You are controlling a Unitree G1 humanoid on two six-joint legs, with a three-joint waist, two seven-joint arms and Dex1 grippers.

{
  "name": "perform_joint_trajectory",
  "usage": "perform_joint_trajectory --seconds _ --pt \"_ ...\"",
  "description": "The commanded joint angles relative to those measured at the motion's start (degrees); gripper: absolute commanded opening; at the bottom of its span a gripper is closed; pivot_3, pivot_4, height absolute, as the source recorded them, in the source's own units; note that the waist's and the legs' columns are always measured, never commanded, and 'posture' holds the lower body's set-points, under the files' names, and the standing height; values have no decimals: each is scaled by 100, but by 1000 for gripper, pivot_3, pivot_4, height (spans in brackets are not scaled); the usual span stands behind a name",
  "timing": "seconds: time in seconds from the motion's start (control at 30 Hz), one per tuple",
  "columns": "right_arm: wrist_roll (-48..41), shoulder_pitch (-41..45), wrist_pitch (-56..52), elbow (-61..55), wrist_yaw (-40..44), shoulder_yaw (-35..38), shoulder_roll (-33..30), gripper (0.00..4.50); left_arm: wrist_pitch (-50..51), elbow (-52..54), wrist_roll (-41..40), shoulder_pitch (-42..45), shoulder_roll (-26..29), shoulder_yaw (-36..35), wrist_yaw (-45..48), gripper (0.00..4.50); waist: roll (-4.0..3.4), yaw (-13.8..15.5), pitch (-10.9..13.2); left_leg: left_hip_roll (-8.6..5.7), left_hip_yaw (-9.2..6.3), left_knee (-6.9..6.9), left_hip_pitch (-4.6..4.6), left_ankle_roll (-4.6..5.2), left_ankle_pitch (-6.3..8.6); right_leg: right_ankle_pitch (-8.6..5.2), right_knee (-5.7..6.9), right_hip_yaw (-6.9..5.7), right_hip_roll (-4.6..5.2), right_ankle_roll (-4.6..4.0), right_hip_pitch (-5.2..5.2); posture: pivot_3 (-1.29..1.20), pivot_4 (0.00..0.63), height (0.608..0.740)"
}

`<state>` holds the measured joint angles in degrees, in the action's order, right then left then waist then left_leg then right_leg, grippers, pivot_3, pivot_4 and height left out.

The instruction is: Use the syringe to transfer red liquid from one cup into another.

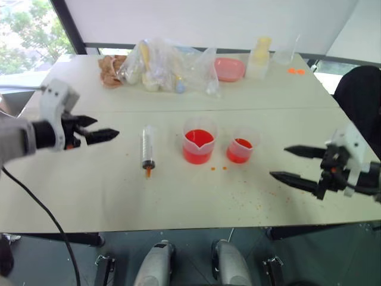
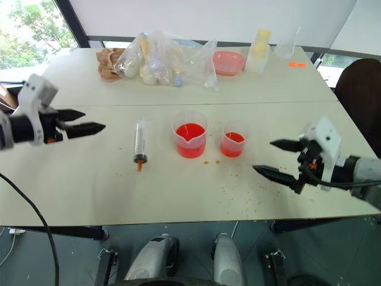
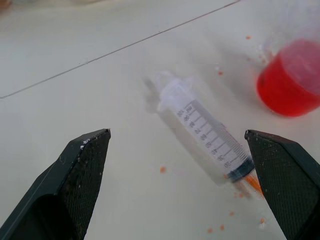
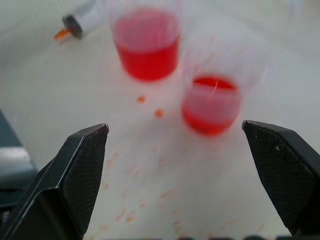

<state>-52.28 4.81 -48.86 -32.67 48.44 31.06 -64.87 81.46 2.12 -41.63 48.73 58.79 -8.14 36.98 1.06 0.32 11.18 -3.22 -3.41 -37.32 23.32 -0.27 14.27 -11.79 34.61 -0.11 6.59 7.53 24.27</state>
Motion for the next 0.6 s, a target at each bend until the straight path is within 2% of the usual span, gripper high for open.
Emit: perform_joint_trajectory --seconds 0.03,0.13,0.23,0.47,0.6 --pt "-179 909 411 -328 -40 -157 -132 4500 1006 -1589 564 1436 -592 1251 -281 4473 6 26 0 -5 1 -8 -3 0 0 -4 21 -3 -1 6 -4 0 150 740" --pt "61 1204 666 -542 -6 -659 5 4500 1104 -3158 919 2366 -1403 1522 -565 4473 20 35 1 -10 -7 -12 1 -1 0 -9 44 -5 7 14 2 0 150 740" --pt "219 1368 854 -587 -99 -1066 204 4500 1104 -3994 1215 2755 -1997 1596 -708 4473 28 15 6 -12 -5 -11 13 -1 0 -9 41 -4 11 14 16 0 150 740" --pt "270 1421 928 -809 -351 -1339 588 4500 644 -4348 1793 2624 -2739 1961 -762 4473 26 0 7 -10 -8 -5 17 -3 -1 -8 48 9 20 14 37 0 150 740" --pt "257 1297 892 -863 -395 -1215 591 4500 435 -4834 2131 2554 -3091 1610 -1148 4473 27 38 7 -11 -8 -7 17 -4 -1 -8 47 9 21 14 35 0 150 740"
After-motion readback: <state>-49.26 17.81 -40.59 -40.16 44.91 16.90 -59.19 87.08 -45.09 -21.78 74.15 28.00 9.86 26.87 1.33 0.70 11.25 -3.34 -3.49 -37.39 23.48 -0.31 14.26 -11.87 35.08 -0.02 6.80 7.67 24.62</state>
